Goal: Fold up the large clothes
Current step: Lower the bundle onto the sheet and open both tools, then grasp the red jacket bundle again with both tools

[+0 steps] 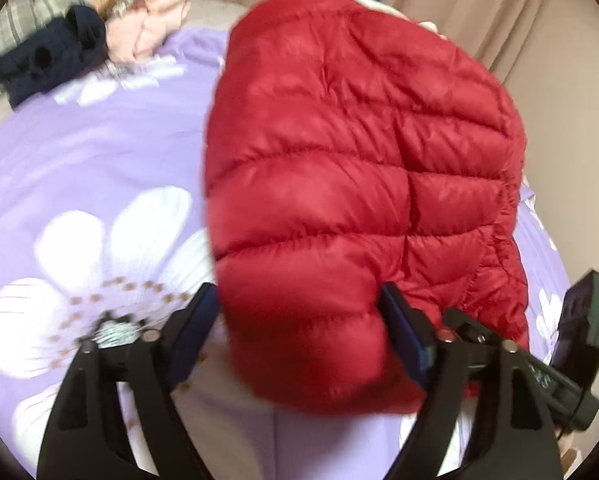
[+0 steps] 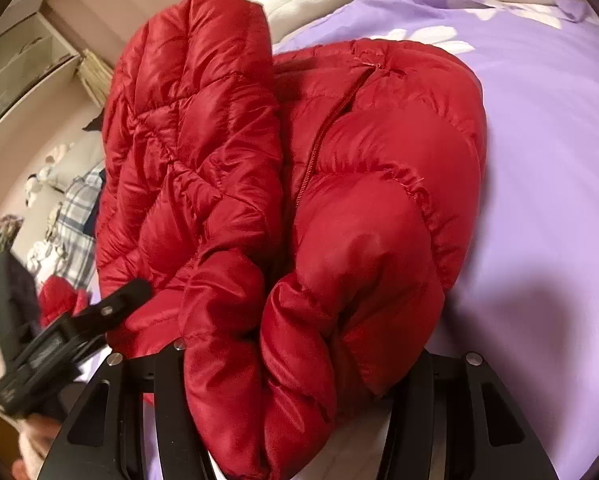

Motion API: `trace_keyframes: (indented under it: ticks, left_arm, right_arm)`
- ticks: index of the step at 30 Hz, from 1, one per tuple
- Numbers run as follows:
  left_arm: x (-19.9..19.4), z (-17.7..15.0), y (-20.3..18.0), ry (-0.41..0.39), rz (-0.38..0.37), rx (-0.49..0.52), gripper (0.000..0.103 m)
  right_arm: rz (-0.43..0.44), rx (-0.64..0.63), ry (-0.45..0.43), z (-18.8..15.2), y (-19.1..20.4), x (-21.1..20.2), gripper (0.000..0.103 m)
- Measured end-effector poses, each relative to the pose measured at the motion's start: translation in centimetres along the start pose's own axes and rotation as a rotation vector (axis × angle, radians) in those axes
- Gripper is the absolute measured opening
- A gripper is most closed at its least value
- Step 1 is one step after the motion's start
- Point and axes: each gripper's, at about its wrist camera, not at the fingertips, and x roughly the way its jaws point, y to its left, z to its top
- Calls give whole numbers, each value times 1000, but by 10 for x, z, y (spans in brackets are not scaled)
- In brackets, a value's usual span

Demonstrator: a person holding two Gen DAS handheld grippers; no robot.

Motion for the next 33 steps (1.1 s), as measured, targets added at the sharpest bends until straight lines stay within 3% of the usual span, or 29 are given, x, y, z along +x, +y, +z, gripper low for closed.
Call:
trace_keyframes:
  ticks: [2, 5, 12, 14, 16, 19, 22, 24, 27, 28, 29, 31, 32, 33]
  left_arm:
    - [-25, 3, -1, -46, 44, 45, 77]
    - [-62, 11, 7, -120, 46, 47, 77]
    - [-115, 43, 19, -233, 106, 26, 74]
    - [-122, 54, 19, -250, 65, -4, 78]
    - [-130, 58, 26, -255, 18, -56, 94]
    - [-130, 70, 26, -265, -41, -111, 97]
    - [-125, 88, 23, -248, -68, -97, 103]
    - [-114, 101, 19, -221, -83, -52, 103]
    - [-99, 121, 13, -234, -58, 1, 101]
    - [-94, 127, 12, -234, -60, 14, 94]
    - [-87, 133, 10, -227, -62, 22, 87]
    - [-65, 147, 9, -183, -27, 23, 54]
    - [-53, 154, 11, -161, 0, 15, 49]
    - [-38, 159, 13, -135, 3, 9, 42]
  right_arm:
    - [-9, 46, 27, 2, -1, -5, 54]
    - [-30, 129, 93, 11, -4, -22, 63]
    - [-103, -17, -36, 37, 30, -96, 65]
    - [-102, -61, -79, 46, 44, -113, 72]
    - [-81, -97, -118, 54, 59, -129, 81]
    - [-27, -154, -149, 70, 89, -135, 88]
    - [-15, -222, -136, 87, 110, -129, 99]
    - [-41, -261, -138, 95, 116, -122, 100]
    - [-86, -304, -214, 108, 127, -110, 100]
    - [-72, -298, -225, 113, 128, -106, 100]
    - [-39, -283, -208, 120, 129, -99, 93]
    - [28, -251, -121, 137, 127, -80, 60]
    - [26, -232, -86, 144, 126, -69, 33]
    - [15, -209, -52, 150, 123, -56, 16]
